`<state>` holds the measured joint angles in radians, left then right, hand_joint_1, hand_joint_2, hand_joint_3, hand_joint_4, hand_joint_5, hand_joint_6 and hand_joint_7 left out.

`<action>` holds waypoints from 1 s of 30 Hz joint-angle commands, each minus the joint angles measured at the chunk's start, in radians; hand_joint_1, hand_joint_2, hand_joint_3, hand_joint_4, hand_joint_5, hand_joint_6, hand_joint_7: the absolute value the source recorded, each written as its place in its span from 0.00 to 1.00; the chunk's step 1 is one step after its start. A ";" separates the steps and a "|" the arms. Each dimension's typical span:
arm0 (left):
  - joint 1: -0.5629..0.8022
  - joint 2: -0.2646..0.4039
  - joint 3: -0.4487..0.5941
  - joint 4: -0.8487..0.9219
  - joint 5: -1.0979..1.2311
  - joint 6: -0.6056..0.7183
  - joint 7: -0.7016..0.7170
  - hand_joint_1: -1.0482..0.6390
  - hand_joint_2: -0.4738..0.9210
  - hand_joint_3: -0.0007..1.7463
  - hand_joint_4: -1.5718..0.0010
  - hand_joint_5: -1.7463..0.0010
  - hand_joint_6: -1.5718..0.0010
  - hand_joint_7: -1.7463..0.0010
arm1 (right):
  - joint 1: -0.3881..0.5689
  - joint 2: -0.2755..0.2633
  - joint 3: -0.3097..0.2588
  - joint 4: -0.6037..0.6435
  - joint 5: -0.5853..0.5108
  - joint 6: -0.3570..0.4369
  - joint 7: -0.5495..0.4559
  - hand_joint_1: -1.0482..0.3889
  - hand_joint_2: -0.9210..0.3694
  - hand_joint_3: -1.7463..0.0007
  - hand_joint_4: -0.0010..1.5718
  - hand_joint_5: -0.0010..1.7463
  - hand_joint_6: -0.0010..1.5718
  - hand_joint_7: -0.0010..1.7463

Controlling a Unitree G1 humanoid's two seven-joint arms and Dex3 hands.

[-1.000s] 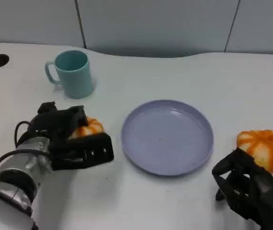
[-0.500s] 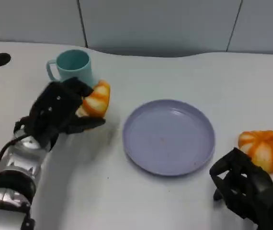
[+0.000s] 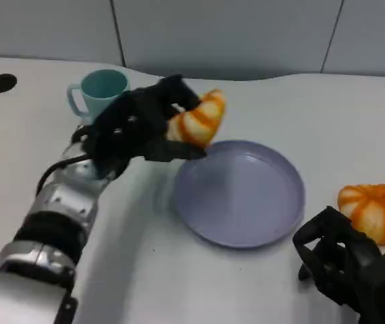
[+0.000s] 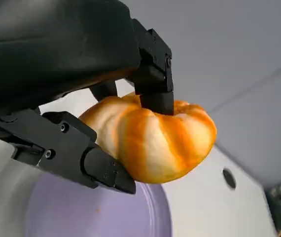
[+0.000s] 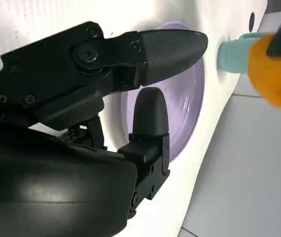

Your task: Grasp the bread from the table and place it into the plate.

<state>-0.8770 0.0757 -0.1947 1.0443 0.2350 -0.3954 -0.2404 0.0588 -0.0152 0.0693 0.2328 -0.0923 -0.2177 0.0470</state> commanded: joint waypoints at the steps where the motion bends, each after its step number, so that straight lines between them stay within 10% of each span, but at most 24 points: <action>1: -0.052 -0.050 -0.096 0.063 0.105 -0.045 0.052 0.52 0.93 0.04 0.40 0.00 0.52 0.00 | 0.001 -0.013 0.004 -0.002 -0.014 0.000 -0.006 0.55 0.00 0.81 0.35 1.00 0.23 1.00; 19: -0.114 -0.065 -0.248 0.175 0.293 -0.072 0.168 0.54 0.93 0.06 0.44 0.00 0.58 0.00 | 0.007 -0.010 0.012 -0.024 -0.008 0.028 0.000 0.53 0.00 0.80 0.36 1.00 0.23 1.00; 23: -0.156 -0.040 -0.399 0.203 0.468 -0.034 0.225 0.26 0.98 0.01 0.94 0.72 0.85 0.84 | 0.008 0.002 0.005 -0.020 0.022 0.034 0.010 0.53 0.00 0.81 0.36 1.00 0.24 1.00; 30: -0.166 -0.035 -0.399 0.216 0.464 -0.030 0.198 0.12 1.00 0.01 1.00 0.99 0.94 0.99 | 0.009 -0.001 0.009 -0.027 0.013 0.043 -0.005 0.54 0.00 0.81 0.35 1.00 0.22 1.00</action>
<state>-1.0127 0.0238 -0.5941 1.2485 0.6974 -0.4253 -0.0356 0.0635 -0.0058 0.0873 0.2157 -0.0725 -0.1771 0.0532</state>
